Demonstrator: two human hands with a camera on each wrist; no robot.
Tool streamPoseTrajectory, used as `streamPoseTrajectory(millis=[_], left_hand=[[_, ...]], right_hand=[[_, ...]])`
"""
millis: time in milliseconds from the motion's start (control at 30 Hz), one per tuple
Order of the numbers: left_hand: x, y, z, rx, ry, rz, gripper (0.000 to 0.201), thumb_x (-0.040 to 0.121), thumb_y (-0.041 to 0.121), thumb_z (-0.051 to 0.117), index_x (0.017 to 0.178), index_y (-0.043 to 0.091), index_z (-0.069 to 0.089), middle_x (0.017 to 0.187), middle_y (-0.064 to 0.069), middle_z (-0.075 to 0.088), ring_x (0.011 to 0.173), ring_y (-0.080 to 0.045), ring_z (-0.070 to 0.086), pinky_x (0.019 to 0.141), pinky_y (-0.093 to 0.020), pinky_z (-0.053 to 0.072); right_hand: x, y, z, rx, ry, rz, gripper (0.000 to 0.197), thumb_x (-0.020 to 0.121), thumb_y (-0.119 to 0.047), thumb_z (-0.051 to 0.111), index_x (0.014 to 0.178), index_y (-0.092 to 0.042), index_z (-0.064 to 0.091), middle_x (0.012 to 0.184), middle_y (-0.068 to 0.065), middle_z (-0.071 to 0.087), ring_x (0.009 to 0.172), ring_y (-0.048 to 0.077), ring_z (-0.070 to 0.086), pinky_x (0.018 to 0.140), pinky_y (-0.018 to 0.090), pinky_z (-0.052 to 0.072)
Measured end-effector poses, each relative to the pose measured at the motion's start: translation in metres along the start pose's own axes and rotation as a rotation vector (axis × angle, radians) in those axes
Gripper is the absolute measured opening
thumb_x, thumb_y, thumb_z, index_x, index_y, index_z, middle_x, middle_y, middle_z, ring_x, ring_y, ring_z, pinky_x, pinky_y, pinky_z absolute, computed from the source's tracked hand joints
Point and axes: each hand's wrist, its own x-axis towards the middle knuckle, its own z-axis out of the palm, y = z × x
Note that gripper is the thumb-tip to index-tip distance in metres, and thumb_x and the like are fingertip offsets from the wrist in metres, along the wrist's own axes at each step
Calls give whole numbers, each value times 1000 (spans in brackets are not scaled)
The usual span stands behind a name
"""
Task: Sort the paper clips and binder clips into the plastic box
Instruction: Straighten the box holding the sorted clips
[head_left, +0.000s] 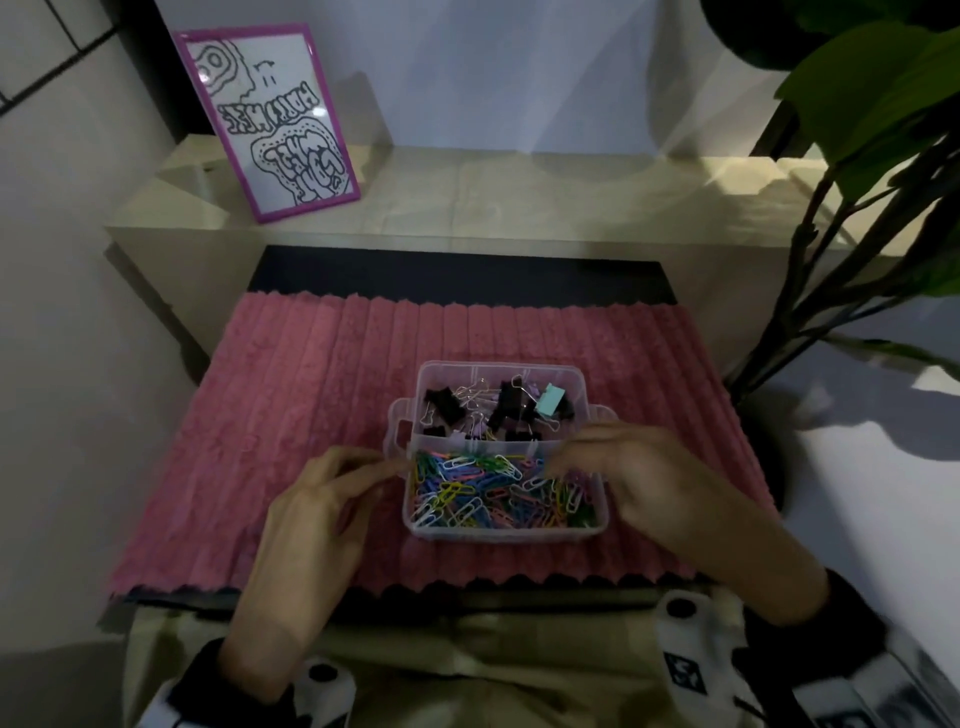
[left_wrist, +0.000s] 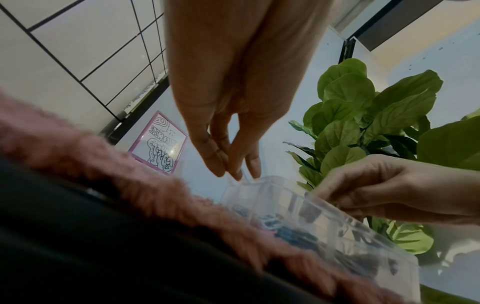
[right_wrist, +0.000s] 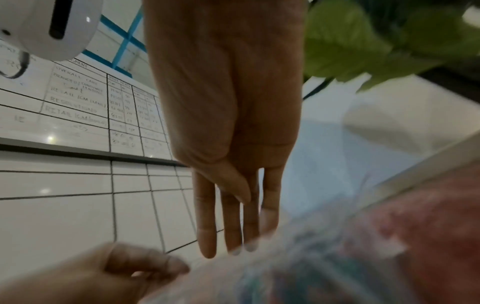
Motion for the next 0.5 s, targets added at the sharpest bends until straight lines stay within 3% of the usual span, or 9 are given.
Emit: streamPoseTrajectory(millis=[67,133,167,233,400,467,500], left_hand=[[0,0,-2,-36,9,4,33,78,11,55,97,34,69,96,16,60,90,2,54,77,9,30],[0,0,-2,-39,6,10,35,79,5,58,97,32,70,97,14,61,91,2,54,77,9,31],[0,0,-2,-36,-4,8,40,78,-3,60,98,30,70,98,14,62,92,2,54,78,8,31],[0,-2,-2,-48,-19,-3,51,75,-12,61,100,31,70,99,14,62,93,3,54,78,8,32],[0,-6,0,-70,-15,-2,50,77,-10,60,99,34,69,100,15,62,95,4,54,79,7,31],[0,-6,0,-81,-7,3,44,80,-4,57,99,35,69,100,15,61,95,3,54,79,7,31],[0,-6,0,-84,-4,5,42,80,1,56,100,36,68,100,15,61,95,3,54,80,7,32]], right_hand=[[12,-16,10,22,-134,-28,65,70,19,47,123,-18,58,129,-1,56,121,13,47,101,29,40],[23,-30,26,-6,-241,-99,68,76,15,45,134,-21,46,144,-5,39,132,8,30,100,14,24],[27,-34,32,-31,-255,-132,69,77,15,43,136,-21,43,147,-5,34,134,9,26,95,12,21],[28,-35,38,-40,-253,-140,65,77,14,43,134,-18,44,144,-2,35,132,13,27,92,17,27],[16,-19,29,-23,-316,-24,53,77,10,45,123,-14,55,132,-2,47,124,11,38,99,30,39],[15,-16,25,7,-301,6,50,77,11,46,118,-13,60,126,-1,56,115,10,49,95,30,43],[14,-15,22,39,-275,28,50,77,12,46,117,-14,62,120,-3,59,106,4,54,90,25,46]])
